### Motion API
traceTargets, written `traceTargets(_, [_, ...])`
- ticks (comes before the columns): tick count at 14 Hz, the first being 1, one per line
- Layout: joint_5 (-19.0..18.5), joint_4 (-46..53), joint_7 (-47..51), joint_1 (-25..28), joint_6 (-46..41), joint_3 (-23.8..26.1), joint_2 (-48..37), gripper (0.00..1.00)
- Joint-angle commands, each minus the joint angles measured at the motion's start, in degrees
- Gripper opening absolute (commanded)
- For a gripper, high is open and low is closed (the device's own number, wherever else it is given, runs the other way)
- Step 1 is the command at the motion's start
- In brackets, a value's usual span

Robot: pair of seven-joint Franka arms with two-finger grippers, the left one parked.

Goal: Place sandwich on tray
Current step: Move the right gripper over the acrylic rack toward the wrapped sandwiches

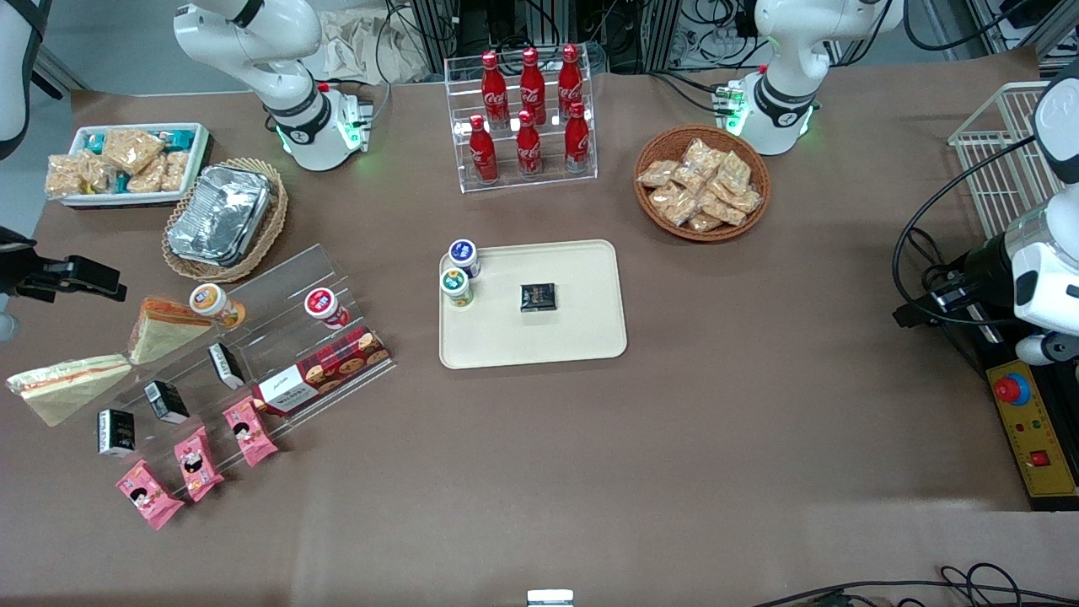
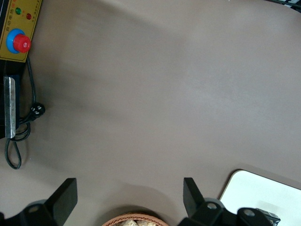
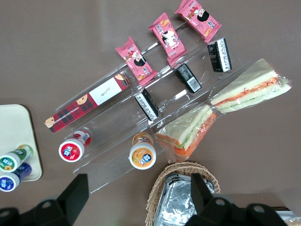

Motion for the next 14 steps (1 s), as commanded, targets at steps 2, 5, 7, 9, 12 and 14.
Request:
traceTargets(2, [-0.40,1.06,-0.42,-0.18,-1.25,0.16,0.10,0.96])
traceTargets(5, [0.04,1.06,-0.51,-0.44,-1.25,-0.10,0.45,0.97])
traceTargets(7, [-0.39,1.06,-0.77,-0.45,-1.17,-0.19,0.28,0.97])
traceTargets(9, [-0.57,1.06,-0.51,-0.53,-1.25,-0.27,0.28,0.97])
traceTargets(12, [-0.31,0.97,-0.07,-1.50,-1.25,-1.42,0.19,0.97])
traceTargets(14, [-0.40,1.05,1.68,-2.11,-1.25,-2.55,0.28,0.97])
